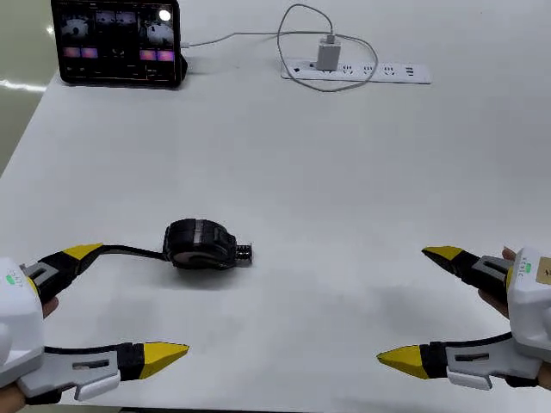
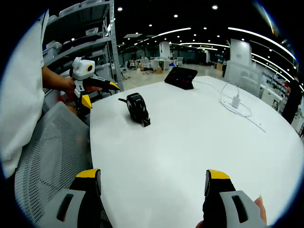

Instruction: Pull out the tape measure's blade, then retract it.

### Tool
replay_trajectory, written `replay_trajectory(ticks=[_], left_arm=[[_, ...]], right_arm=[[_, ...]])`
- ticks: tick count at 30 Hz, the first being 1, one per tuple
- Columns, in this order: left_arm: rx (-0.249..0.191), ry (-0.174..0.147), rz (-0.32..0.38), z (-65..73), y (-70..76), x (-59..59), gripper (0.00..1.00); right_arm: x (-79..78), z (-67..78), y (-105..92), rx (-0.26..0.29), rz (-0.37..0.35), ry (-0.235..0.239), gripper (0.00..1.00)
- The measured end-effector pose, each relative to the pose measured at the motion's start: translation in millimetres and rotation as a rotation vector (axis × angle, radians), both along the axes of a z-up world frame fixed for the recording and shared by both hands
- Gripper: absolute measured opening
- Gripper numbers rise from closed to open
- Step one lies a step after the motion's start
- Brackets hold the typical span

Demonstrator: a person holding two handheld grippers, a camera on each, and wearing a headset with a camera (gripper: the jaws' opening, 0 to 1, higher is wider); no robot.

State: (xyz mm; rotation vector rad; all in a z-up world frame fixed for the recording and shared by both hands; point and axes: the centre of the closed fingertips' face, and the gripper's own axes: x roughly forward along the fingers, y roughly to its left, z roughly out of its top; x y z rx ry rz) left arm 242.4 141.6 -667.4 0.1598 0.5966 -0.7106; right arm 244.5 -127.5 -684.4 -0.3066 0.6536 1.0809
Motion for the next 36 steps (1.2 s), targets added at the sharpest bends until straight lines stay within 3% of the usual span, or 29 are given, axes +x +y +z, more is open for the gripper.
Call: replay_trajectory(ticks=[17, 24, 36], left_arm=[[0.008, -0.002, -0.01, 1.2, 0.1, -2.8, 0.99], [-0.012, 0.038, -0.007, -0.2, 0.2, -6.9, 0.96], [-0.015, 0.028, -0.009, 0.6, -1.3, -7.1, 0.98]], right_arm=[[-0.5, 2.0, -2.3, -0.001, -0.005, 0.003, 0.9], [-1.0, 0.3, -3.9, -0.004, -0.008, 0.008, 0.9], [-2.1, -1.2, -5.4, -0.005, -0.01, 0.013, 0.9]])
